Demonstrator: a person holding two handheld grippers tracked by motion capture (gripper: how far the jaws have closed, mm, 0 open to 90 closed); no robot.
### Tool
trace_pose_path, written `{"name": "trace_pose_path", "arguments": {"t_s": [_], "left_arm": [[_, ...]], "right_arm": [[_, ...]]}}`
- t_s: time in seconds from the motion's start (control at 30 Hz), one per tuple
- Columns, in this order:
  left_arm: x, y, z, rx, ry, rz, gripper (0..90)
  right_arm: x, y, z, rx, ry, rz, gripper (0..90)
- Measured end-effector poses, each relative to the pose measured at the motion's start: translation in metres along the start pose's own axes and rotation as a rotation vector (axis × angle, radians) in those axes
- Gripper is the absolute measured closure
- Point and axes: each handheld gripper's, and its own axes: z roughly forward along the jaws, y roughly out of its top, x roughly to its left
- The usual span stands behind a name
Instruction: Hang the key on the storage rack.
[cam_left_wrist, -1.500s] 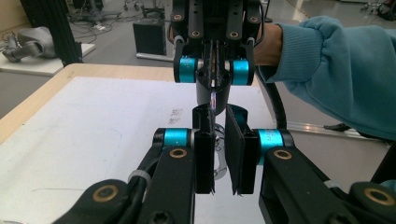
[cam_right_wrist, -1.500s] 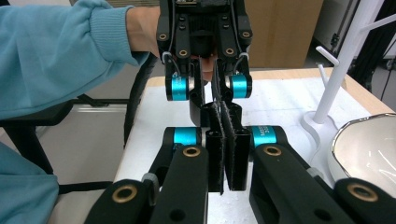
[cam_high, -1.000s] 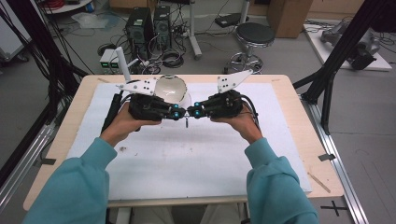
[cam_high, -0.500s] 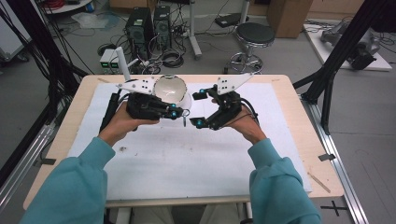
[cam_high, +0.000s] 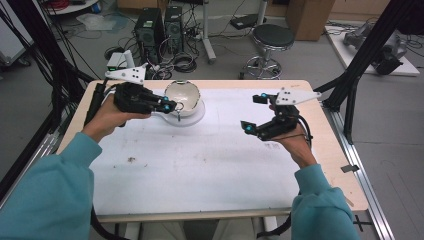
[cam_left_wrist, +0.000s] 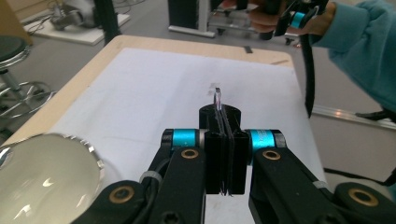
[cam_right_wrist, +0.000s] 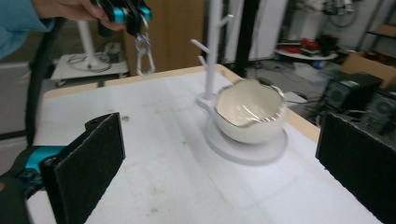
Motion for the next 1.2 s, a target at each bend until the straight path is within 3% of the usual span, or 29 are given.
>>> {"name": "trace_pose_path", "arguments": {"t_s": [0.3,0.47,0.63,0.9,1.2], "left_arm": [[0.025,0.001,-0.035,0.08,0.098,-0.021,88.3],[0.037,0.0,-0.054,0.089,0.163,-0.048,88.3],[0.049,-0.006,-0.067,0.113,0.214,-0.077,88.3],[0.066,-0.021,-0.072,0.159,0.269,-0.138,88.3],[0.081,-0.035,-0.068,0.207,0.292,-0.185,88.3]], "right_arm": [[-0.007,-0.047,-0.04,-0.024,-0.132,0.079,0.5],[-0.008,-0.077,-0.05,-0.017,-0.214,0.094,0.5],[-0.008,-0.1,-0.055,-0.016,-0.251,0.113,0.5],[-0.003,-0.124,-0.062,-0.059,-0.332,0.085,0.5],[0.001,-0.142,-0.063,-0.072,-0.35,0.09,0.5]]}}
